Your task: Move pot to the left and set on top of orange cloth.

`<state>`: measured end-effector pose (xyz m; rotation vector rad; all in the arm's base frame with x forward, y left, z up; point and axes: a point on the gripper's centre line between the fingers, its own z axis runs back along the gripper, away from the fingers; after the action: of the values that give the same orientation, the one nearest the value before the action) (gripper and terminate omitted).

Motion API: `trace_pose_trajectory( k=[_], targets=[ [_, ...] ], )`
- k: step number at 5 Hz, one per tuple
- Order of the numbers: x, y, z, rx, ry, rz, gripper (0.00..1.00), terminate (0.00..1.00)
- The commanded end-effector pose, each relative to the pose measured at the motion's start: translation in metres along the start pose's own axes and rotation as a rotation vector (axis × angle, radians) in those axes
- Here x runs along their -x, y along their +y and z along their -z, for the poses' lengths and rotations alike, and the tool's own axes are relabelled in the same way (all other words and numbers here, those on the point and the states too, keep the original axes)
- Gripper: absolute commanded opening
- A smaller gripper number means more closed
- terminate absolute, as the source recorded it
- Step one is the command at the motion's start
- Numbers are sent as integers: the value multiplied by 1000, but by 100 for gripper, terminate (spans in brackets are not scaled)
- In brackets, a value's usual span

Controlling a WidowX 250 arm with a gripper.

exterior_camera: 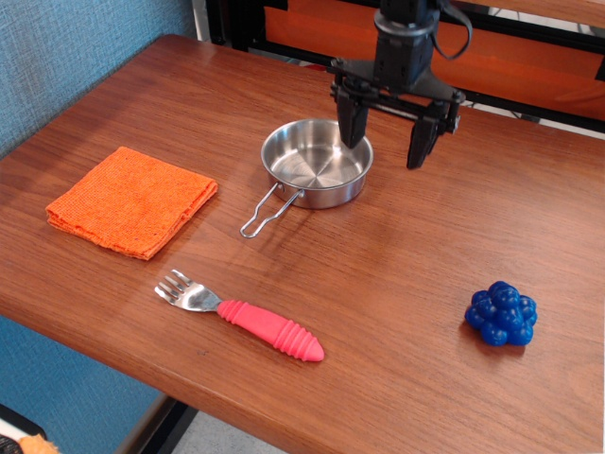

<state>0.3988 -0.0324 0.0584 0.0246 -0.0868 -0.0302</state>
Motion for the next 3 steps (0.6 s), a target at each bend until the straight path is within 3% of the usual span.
trace_pose_trajectory(
  k=[1, 3],
  targets=[
    [-11, 0, 5, -26, -8, -3, 100, 0],
    [-9, 12, 22, -25, 22, -39, 100, 0]
  ],
)
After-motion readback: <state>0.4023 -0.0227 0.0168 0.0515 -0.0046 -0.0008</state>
